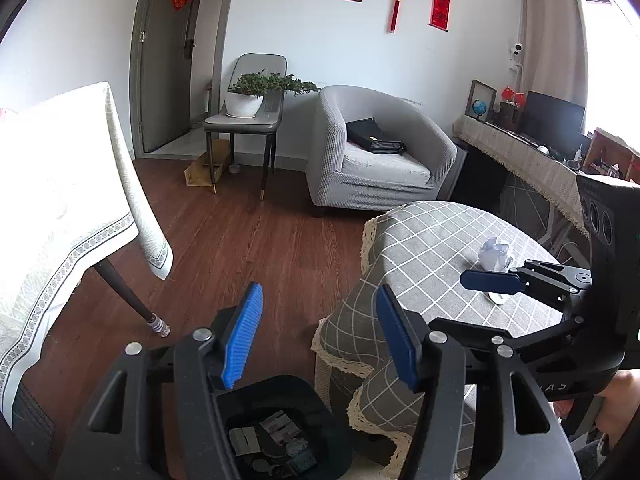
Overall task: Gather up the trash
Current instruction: 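Move both tools back over the table toward the crumpled paper, then grasp the crumpled white paper with the right gripper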
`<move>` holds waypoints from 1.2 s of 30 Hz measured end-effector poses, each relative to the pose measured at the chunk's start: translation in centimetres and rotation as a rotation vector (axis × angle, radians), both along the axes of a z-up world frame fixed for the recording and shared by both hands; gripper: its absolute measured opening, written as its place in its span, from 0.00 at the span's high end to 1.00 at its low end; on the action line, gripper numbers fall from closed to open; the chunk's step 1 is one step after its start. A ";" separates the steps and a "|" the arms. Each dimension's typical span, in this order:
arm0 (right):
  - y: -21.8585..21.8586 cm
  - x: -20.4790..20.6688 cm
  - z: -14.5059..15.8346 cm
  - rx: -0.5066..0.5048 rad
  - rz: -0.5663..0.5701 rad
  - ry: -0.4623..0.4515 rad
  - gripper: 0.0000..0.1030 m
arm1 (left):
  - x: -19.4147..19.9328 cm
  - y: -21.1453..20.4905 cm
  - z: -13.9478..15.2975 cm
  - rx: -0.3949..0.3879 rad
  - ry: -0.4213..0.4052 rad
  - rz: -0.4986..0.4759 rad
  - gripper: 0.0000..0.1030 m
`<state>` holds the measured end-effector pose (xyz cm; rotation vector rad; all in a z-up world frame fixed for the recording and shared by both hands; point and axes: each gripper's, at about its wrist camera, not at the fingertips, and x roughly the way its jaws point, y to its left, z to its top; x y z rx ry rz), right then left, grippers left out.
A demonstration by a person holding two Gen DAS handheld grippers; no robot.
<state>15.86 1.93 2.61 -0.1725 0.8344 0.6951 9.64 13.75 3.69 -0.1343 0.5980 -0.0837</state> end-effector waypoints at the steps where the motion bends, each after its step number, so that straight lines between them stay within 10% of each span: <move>1: -0.5 0.1 0.2 -0.001 -0.006 -0.007 0.32 | 0.3 -0.5 0.0 -0.007 0.001 -0.008 0.40; 36: -17.7 8.8 -2.1 -0.037 -0.277 0.069 0.30 | 8.8 -19.3 -5.5 0.105 0.174 -0.350 0.36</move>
